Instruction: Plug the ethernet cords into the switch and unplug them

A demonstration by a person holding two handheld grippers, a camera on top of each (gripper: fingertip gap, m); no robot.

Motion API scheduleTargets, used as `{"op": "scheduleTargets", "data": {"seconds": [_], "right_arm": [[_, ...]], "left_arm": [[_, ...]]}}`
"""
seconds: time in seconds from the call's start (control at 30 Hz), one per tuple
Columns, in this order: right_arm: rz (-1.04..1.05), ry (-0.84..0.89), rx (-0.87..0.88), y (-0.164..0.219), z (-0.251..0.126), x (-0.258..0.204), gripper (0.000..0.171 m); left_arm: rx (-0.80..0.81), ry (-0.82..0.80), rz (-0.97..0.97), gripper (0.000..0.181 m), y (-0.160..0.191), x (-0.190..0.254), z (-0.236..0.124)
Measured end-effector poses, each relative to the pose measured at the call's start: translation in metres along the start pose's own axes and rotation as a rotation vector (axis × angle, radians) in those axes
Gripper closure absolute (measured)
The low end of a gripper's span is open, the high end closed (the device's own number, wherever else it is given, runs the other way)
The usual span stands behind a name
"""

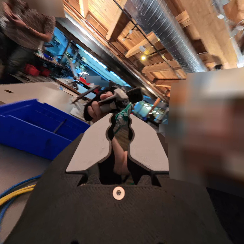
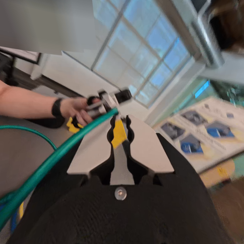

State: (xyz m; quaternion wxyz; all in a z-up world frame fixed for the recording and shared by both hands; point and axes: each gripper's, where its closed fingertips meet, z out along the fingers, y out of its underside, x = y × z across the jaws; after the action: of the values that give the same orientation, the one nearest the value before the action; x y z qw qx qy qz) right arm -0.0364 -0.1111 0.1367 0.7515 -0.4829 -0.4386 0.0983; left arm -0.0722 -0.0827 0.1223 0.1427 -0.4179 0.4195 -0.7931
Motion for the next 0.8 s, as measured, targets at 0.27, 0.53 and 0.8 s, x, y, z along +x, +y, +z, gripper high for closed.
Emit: {"op": "scheduleTargets", "data": {"seconds": [0.27, 0.53, 0.8], "right_arm": [[0.827, 0.146, 0.18, -0.024, -0.065, 0.074, 0.152], [1.518, -0.68, 0.142, -0.033, 0.056, -0.043, 0.136], [1.761, -0.677, 0.318, -0.01, 0.078, -0.033, 0.134]], "left_arm": [[-0.066, -0.544, 0.672, 0.166, -0.032, -0.002, -0.035], [-0.096, -0.602, 0.929, 0.165, -0.044, 0.028, -0.04], [-0.225, -0.6, 1.189, 0.165, -0.024, 0.051, -0.029]]}}
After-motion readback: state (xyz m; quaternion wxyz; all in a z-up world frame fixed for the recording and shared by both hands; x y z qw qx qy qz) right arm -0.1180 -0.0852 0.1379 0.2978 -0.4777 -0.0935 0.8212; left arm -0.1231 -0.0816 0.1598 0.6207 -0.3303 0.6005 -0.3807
